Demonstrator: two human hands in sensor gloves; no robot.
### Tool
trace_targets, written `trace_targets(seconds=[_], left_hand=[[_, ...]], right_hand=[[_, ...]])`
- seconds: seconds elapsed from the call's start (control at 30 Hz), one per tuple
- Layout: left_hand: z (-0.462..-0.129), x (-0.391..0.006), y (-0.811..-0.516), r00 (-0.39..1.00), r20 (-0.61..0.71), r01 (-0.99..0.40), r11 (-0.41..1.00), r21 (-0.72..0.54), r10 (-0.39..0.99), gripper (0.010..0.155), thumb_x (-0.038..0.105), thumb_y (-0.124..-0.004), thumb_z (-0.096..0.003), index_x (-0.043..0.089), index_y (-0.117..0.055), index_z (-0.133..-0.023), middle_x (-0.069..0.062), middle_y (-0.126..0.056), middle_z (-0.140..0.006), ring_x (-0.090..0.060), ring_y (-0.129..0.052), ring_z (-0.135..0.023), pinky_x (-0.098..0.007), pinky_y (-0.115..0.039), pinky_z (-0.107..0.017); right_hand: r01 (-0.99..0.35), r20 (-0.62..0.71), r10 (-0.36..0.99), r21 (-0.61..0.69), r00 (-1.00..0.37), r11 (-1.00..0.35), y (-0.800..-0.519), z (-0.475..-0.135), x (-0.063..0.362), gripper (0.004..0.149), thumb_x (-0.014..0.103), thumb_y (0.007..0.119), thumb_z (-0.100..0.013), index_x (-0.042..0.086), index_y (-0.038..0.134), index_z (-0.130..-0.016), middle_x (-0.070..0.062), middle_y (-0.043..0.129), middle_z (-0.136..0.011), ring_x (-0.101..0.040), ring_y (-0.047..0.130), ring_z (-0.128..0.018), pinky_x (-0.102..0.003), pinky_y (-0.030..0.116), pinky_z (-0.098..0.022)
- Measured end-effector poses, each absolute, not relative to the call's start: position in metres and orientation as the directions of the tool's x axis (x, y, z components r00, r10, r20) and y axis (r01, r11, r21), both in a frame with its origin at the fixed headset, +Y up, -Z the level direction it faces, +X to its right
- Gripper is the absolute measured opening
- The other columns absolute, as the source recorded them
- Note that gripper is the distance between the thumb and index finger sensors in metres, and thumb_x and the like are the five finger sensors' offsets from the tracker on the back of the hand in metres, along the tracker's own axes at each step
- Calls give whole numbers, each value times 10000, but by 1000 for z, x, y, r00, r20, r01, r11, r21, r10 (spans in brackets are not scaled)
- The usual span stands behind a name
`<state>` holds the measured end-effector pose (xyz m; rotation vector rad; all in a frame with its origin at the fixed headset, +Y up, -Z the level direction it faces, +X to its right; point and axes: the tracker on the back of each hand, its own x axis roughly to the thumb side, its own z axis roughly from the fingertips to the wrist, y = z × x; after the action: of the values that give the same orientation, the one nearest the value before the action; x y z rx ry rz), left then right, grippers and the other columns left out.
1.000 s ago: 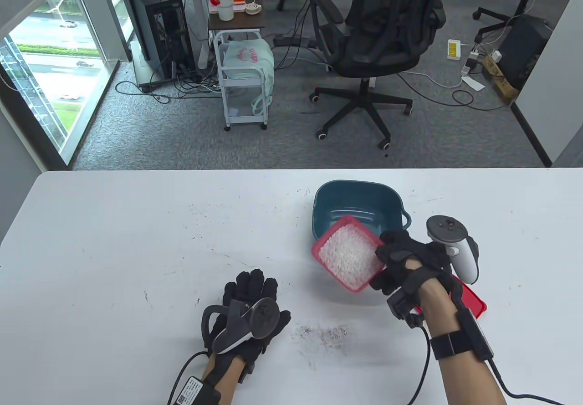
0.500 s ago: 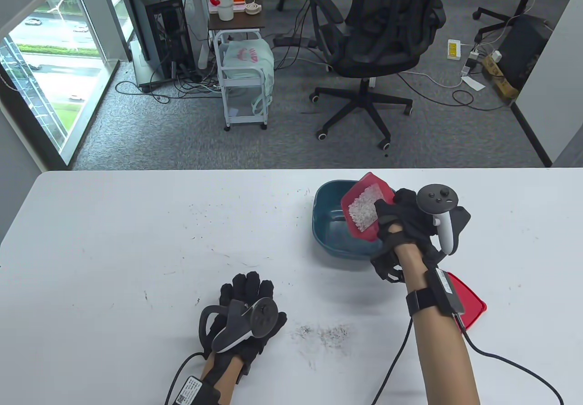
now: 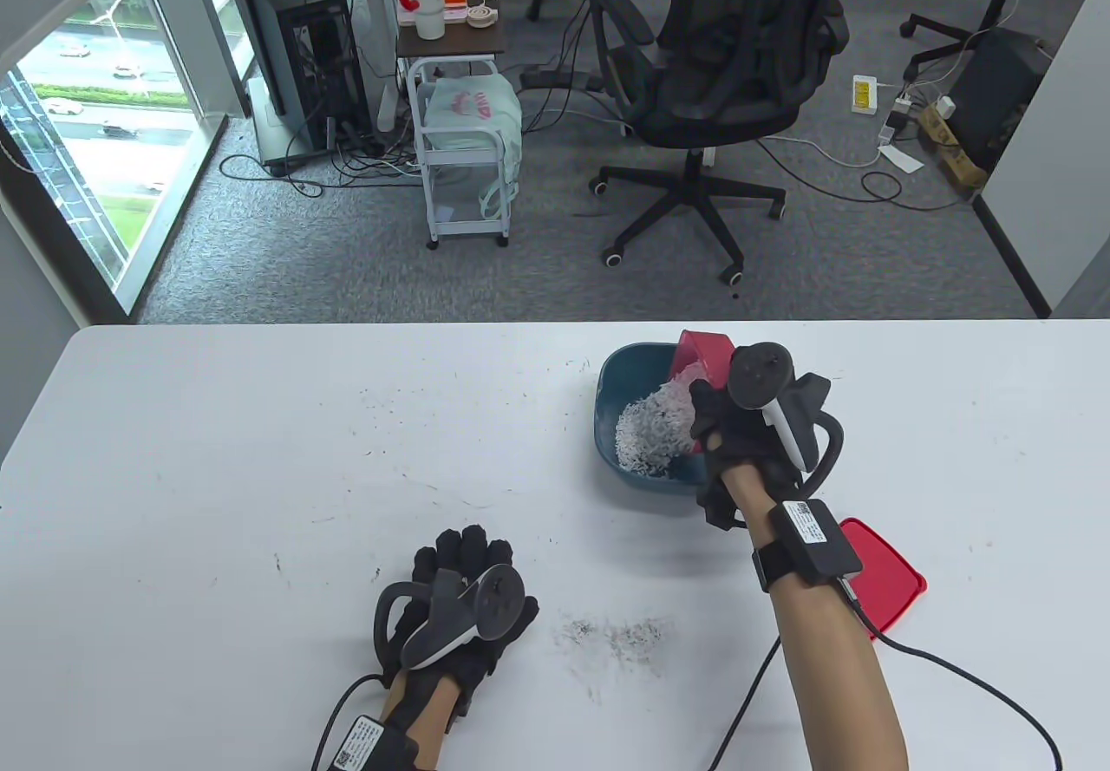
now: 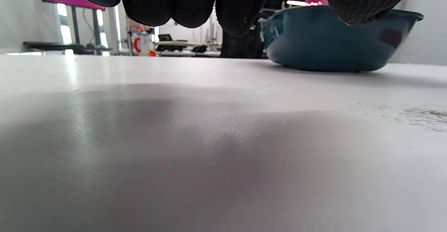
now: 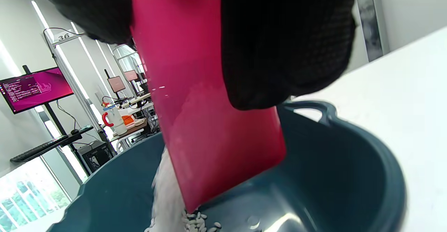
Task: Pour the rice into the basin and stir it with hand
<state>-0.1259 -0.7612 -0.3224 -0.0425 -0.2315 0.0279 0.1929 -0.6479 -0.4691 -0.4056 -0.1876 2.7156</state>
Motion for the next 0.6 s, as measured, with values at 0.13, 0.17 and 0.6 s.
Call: trace_targets(seconds=[0.13,0.17,0.6], left_hand=[[-322,-126,-760,973,228,-9,999,-48,20,836,663,-736,-376,177,-703,-1056,-232,-630,-1137,-550,-644,-1018,-718,-576,-706],[-322,-126,-759,974,227,-10,999,-48,21,837,664,-736,-375,176,-706,-1055,-231,-631,-1137,-549,-645,-1018,-718,-578,-705],[-322,-125,-760,973,228,-1,998,-57,14,832,663,-735,-376,179,-712,-1052,-228,-633,-1137,-548,-647,-1017,-717,-578,-706]], right_hand=[[-244,-251,300,-230,-920,-942,-638,-469,191,694,508,875,-307,193,644,-881,-286,684,-762,-364,1090,-251,-452,954,-146],[-197,-252,259,-246,-932,-949,-634,-468,191,695,510,873,-306,194,645,-880,-283,686,-764,-362,1089,-254,-453,952,-149],[92,-166,-34,-352,-986,-932,-614,-451,182,720,492,871,-290,158,627,-880,-260,693,-813,-398,1038,-356,-503,900,-247]])
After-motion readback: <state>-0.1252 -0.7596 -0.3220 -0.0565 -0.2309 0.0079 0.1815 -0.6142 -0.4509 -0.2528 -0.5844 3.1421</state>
